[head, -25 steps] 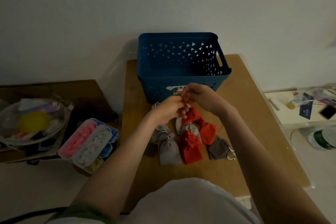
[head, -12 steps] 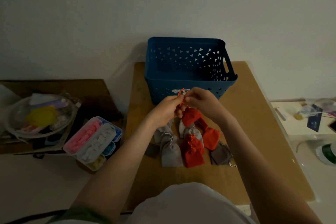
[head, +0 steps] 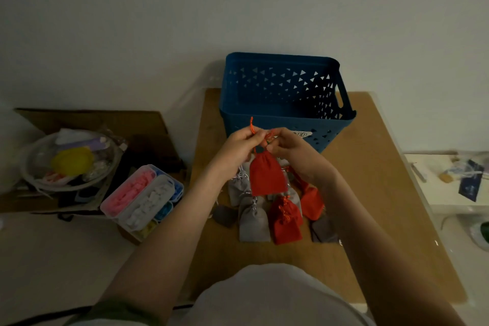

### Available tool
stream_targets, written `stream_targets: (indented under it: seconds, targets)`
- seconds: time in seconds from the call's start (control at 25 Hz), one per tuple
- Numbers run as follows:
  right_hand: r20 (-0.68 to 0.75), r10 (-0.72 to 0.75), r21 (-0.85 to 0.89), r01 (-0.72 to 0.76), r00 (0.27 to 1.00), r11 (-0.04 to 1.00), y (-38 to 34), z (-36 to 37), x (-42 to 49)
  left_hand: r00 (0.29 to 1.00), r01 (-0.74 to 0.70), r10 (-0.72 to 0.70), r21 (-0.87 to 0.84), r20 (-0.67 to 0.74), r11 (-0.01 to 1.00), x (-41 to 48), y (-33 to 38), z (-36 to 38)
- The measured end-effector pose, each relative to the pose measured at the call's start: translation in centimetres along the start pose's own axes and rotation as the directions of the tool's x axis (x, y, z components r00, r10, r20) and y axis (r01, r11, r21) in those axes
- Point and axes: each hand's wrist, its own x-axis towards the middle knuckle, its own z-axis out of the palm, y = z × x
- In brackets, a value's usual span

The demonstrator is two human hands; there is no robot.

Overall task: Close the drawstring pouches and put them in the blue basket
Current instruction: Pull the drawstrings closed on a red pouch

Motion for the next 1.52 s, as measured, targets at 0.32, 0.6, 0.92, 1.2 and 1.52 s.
stream_targets:
  seconds: [0.32,0.6,0.92,1.2,1.52]
  targets:
    - [0.033,0.077,0.255,-0.083,0.996,0.963,0.5,0.9,0.6,0.994,-0.094,0.095,0.022,-0.06,0.995,0.3,0.4,-0.4]
    - [-0.057,0.119,0.214,-0.105,0.991,0.971,2.4,-0.5,1.2,0.969,-0.248,0.227,0.388,0.1,0.887,1.1,-0.9,-1.1]
    - [-0.003,0.06,0.231,-0.057,0.998,0.971,1.3,-0.3,1.2,0.846,-0.27,0.529,0.913,0.073,0.306,0.7,-0.1,-0.2]
    - [0.11,0.055,0.396,-0.095,0.992,0.913,0.8,0.6,1.6,0.66,-0.44,0.723,0.885,0.203,0.154,0.6,-0.7,0.0]
    - [-0.03,0.047,0.329,-0.035,0.998,0.944,1.7,0.6,1.5,0.776,-0.414,0.628,0.7,-0.064,0.582,0.3,-1.6,0.0]
